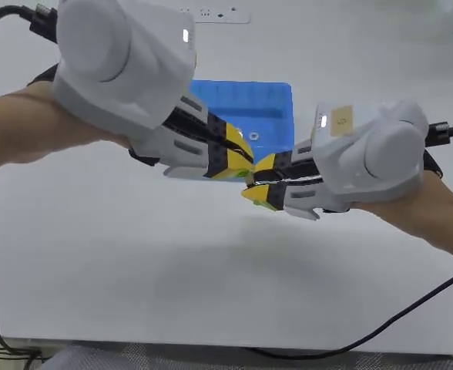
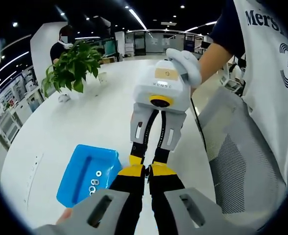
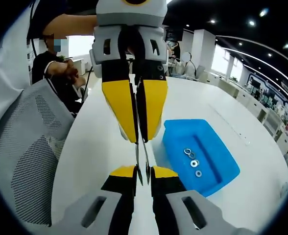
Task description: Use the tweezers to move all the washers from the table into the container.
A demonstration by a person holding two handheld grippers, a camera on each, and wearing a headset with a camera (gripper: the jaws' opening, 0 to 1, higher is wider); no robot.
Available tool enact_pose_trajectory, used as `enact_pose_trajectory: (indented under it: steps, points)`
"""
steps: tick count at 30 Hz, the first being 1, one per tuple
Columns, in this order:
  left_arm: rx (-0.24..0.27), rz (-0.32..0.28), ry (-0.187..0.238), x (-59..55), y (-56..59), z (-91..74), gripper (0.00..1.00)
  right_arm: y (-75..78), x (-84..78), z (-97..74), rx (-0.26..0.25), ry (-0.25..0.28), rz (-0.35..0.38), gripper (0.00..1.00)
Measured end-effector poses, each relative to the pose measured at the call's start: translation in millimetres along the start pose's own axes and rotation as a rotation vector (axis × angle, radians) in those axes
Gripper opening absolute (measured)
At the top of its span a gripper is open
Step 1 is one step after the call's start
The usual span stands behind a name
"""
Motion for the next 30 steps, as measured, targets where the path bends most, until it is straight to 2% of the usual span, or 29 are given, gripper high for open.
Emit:
enact_pose_trajectory:
  steps: [8,13,21,30]
  points:
    - [0.003,-0.033,-0.007,-6.7,-11.1,7.3,0.07,6.2,-11.1,7.4,-0.006,-0.014,0.015,0.12]
    - [0.004,-0.038,-0.015,-5.5,-16.1,12.0,0.07,12.7,-16.1,11.2,-0.013,-0.009,0.035,0.12]
    - [-0.002,-0.047,-0.026,-5.9,-16.4,17.7,0.07,13.4,-21.6,15.4,-0.006,-0.006,0.066,0.12]
    - [-0.009,-0.048,-0.036,-11.4,-21.3,18.8,0.07,10.8,-22.8,17.8,-0.002,0.0,0.075,0.12]
Point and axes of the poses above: the centre of the closed fingertips' face, and the gripper's own axes: z roughly forward along the fingers, y roughly to its right, x roughly out of its top, the point moved 6 cm from there along -z, roughly backward along the fingers, and after that the axes turned 10 degrees about -z, right-handed, at the moved point
